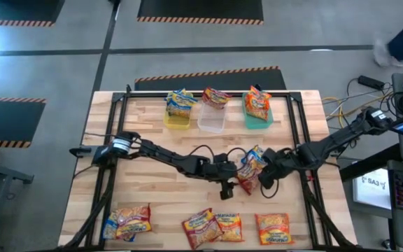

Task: Sort Maruchan noodles
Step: Put the right red noodle pack into the white bin

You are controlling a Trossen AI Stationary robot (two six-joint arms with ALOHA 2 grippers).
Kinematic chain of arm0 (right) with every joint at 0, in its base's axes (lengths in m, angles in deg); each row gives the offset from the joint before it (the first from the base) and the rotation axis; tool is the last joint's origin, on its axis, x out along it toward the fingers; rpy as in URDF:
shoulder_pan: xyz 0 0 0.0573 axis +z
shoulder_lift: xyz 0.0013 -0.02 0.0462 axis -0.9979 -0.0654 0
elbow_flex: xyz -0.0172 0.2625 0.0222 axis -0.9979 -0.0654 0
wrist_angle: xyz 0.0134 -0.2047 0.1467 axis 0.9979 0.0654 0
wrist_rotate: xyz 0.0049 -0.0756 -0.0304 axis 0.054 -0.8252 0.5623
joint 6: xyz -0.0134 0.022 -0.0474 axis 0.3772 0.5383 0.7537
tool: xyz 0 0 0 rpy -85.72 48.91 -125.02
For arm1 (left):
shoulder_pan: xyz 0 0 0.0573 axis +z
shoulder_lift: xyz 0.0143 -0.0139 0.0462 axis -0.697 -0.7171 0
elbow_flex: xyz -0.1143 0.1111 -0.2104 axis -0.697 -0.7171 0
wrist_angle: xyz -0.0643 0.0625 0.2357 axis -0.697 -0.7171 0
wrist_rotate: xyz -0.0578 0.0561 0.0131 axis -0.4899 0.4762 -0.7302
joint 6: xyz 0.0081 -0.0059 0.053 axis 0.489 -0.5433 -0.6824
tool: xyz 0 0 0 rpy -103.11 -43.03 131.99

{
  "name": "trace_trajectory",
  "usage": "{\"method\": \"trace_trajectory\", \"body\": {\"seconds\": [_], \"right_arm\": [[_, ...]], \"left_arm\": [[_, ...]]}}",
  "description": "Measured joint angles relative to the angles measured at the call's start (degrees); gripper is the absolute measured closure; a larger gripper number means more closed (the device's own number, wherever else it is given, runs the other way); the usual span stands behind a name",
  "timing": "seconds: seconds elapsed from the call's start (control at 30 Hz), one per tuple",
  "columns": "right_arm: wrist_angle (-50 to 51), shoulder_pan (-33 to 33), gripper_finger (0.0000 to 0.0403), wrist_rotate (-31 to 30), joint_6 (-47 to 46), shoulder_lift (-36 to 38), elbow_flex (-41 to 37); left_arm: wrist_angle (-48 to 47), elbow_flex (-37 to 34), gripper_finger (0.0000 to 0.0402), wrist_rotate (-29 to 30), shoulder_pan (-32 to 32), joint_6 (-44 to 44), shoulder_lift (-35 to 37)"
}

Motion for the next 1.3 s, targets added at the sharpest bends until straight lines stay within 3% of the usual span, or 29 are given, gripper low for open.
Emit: {"method": "trace_trajectory", "body": {"seconds": [0.47, 0.8, 1.3], "right_arm": [[-9.3, -6.4, 0.0199, 5.0, 8.3, -4.1, -1.2], [-18.3, -7.6, 0.0202, 11.9, 11.9, -12.9, -1.2], [-20.5, -7.6, 0.032, 13.4, 12.9, -13.6, -0.3]], "left_arm": [[6.6, -3.5, 0.0206, -1.8, 0.0, 4.0, -2.8], [8.3, -3.5, 0.0206, 0.4, 0.2, 2.9, -3.0], [8.0, -4.4, 0.0206, 1.6, 0.4, 2.7, -3.0]]}}
